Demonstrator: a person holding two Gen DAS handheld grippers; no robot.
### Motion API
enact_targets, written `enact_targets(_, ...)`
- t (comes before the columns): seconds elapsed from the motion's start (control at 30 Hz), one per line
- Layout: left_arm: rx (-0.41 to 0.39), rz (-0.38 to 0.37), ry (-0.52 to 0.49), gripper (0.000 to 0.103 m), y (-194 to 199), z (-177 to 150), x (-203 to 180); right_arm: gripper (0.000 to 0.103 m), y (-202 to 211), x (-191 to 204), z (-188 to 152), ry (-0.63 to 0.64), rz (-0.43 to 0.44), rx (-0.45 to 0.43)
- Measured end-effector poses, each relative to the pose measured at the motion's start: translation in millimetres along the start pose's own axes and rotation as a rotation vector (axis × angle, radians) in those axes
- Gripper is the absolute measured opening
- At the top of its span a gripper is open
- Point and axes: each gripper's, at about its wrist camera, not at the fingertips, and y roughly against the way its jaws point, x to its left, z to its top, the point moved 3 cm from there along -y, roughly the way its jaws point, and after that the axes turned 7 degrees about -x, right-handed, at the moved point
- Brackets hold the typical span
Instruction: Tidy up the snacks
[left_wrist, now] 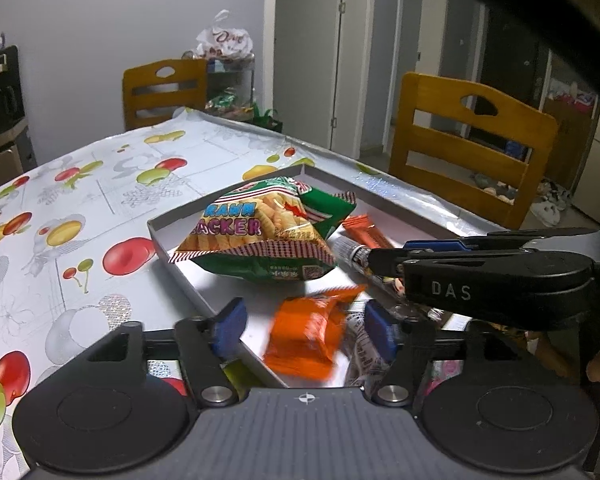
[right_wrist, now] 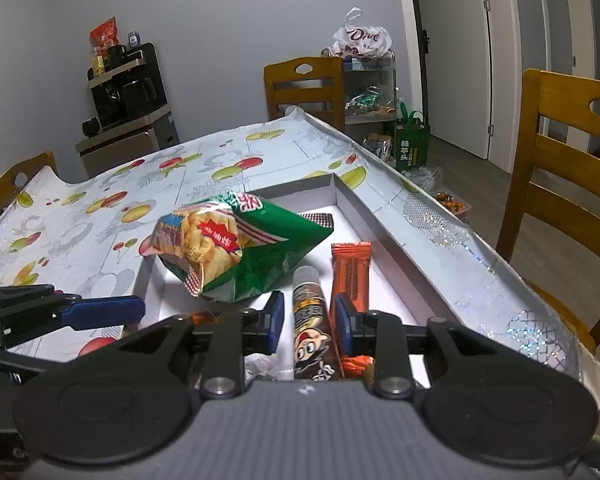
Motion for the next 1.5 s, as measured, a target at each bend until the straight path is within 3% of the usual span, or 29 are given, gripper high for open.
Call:
enact_targets(0.1, -0.009, 0.003, 0.002, 0.092, 4, 1, -1, 0.054, 7, 0, 3, -0.009, 0.001, -0.019)
enact_targets(0.37, -0.031, -0.014, 0.023, 0.097, 25, 2, 4, 0.078, 36, 7, 13, -0.016, 0.02, -0.068)
enact_targets(0.7, -0.067, -0.018, 0.049, 0.103, 72, -7, 16, 0.093, 96, 26, 6, 0.0, 0.043, -0.106)
enact_targets(0.77, -0.062, -0.002, 0.045, 0.103, 81, -14, 18, 0.096, 113, 31, -3, 0.014, 0.043, -0.108)
enact_targets(0.9, -0.057, -0.039, 0.026, 0.103, 97, -35, 14, 0.096, 140, 39, -27, 0.026, -0.007, -0.088)
enact_targets(1.1, -0.047, -0.02, 0.076, 0.103, 117, -59, 15, 0.102, 180, 37, -50, -0.03, -0.013, -0.141)
enact_targets(1.5, 0.033, 0.121, 0.058, 0.103, 133, -102, 6, 0.102, 180, 49, -103, -0.097, -0.052, -0.07)
